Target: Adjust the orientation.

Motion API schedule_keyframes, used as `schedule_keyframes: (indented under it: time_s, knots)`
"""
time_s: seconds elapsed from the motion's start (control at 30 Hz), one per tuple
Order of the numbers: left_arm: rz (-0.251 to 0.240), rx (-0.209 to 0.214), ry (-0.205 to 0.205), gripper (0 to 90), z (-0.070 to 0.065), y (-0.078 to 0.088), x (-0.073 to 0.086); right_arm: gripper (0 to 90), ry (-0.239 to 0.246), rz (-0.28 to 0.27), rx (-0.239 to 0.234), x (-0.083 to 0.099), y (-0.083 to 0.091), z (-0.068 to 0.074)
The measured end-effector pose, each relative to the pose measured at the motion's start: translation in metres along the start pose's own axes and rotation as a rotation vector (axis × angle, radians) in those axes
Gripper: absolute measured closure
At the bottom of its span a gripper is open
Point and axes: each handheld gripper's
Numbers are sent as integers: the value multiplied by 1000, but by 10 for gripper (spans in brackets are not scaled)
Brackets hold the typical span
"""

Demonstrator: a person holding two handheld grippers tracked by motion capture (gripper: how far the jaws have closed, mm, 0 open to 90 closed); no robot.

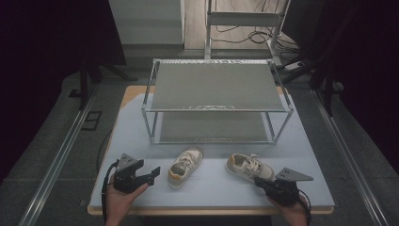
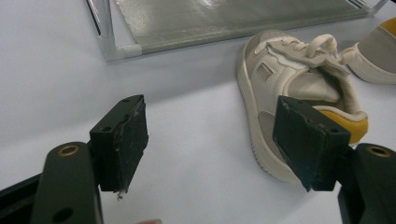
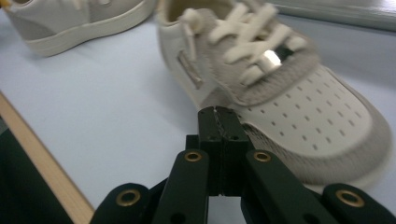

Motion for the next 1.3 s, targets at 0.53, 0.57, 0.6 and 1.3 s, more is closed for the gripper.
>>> schedule_keyframes:
  time_s: [0.53,0.57,0.6,1.3]
  knots:
    - [-4,1,0,266,0,2,0,893,-85,-42,75,-1,16,-39]
    - [-4,2,0,266,0,1,0,893,-91,-43,81,-1,16,-41]
    - [-4,3,-1,266,0,1,0,892,-95,-44,91,-2,16,-44]
    - [-9,5,-6,266,-3,3,-2,892,-8,-166,86,-24,42,-3]
Point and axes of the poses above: each handheld gripper's, and its own axes: y roughly backward along the jaws, x roughly out of its underside, z roughly to its left, and after that the axes turned 7 degrees about -y, right-handed
